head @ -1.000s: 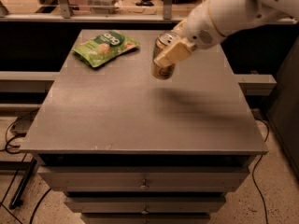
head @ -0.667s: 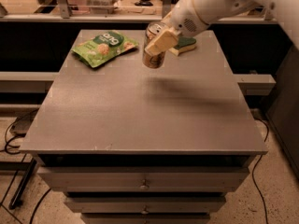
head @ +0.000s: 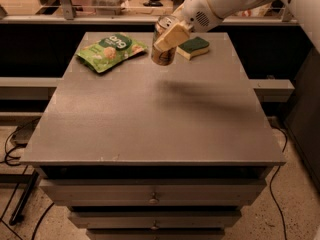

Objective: Move orange can near green rice chip bag

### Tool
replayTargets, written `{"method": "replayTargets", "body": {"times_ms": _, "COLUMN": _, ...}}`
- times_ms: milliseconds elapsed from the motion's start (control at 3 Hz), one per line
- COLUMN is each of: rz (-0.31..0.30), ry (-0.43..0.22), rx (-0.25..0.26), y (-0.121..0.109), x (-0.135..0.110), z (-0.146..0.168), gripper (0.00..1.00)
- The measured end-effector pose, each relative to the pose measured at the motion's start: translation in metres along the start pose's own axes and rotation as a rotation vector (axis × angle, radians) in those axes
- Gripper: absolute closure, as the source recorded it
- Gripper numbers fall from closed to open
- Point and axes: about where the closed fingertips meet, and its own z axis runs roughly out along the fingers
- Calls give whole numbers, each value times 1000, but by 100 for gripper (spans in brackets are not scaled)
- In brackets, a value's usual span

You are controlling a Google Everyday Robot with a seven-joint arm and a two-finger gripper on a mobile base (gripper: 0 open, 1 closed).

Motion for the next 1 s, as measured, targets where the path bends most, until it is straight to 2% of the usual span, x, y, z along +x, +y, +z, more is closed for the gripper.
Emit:
{"method": "replayTargets", "body": {"times_ms": 667, "rz": 59, "ry": 24, "rx": 24, "y": -30, "x": -3, "z": 60, "gripper": 100}}
{"method": "replayTargets", "body": {"times_ms": 1000, "rz": 96, "ry": 45, "rx": 16, "y": -40, "x": 1, "z": 89, "gripper": 100}}
